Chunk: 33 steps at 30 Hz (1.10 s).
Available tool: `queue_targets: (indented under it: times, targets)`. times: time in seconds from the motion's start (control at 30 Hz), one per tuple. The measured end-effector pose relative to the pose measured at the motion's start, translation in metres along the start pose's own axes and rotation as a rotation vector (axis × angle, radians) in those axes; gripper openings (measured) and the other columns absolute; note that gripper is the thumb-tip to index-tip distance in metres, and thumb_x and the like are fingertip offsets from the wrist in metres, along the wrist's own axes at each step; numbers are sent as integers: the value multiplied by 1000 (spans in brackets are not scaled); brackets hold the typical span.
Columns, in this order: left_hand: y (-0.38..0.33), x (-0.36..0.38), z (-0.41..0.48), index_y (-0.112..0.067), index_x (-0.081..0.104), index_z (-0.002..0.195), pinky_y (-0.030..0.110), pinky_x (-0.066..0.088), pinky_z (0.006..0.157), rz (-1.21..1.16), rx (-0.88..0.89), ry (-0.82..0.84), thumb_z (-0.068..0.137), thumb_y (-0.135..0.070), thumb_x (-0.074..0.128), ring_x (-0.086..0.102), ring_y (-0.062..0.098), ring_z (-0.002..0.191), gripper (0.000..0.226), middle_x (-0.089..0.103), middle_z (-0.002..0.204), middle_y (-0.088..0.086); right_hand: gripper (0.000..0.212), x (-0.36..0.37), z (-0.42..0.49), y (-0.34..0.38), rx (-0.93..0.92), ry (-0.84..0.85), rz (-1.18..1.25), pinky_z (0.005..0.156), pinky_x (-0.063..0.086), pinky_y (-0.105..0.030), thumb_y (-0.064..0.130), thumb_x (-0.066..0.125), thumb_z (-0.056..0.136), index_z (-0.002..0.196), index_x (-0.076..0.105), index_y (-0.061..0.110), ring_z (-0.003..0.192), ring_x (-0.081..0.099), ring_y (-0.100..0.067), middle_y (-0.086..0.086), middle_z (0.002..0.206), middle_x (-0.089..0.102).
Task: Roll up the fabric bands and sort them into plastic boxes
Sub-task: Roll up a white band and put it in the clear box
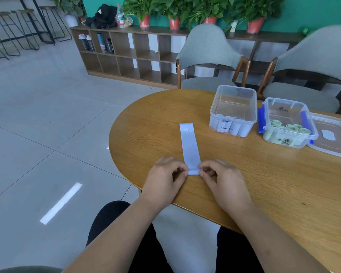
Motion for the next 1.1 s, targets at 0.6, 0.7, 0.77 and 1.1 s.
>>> queue_targets:
  times: [0.6,0.7,0.77,1.1]
  targets:
    - [0,-1,-6,-29,74,95,31,49,86,23,7,-29,86,-28,81,60,7,90,12,66,90,-19,10,-1,-3,3,-58,-14,-73,75,52,-31,33,77,91,99,73,31,89,55,-4,20,92,64]
    - [-1,-1,-5,-29,74,96,33,50,87,23,15,-35,87,-28,80,59,4,92,12,66,90,-20,9,1,-3,6,-71,-16,-108,73,51,-30,32,76,92,99,73,29,93,57,-8,18,93,64]
    - [-1,0,-4,-29,73,97,33,50,87,36,23,-32,86,-28,80,58,4,94,13,65,92,-20,9,2,-3,6,-57,-23,-131,72,51,-29,33,75,92,100,74,28,95,57,-10,17,95,63]
    - [4,3,-2,-29,76,103,33,51,85,66,2,-26,92,-30,77,57,6,97,12,67,94,-19,30,2,-3,1,-10,-29,-107,75,56,-33,24,81,88,117,73,27,90,60,-8,17,94,65]
Point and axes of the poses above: each hand's wrist, its own z-axis towards the middle knuckle, its own x-axis out of the palm, y = z × x, the point moved 9 cm from there along z, towards the middle knuckle
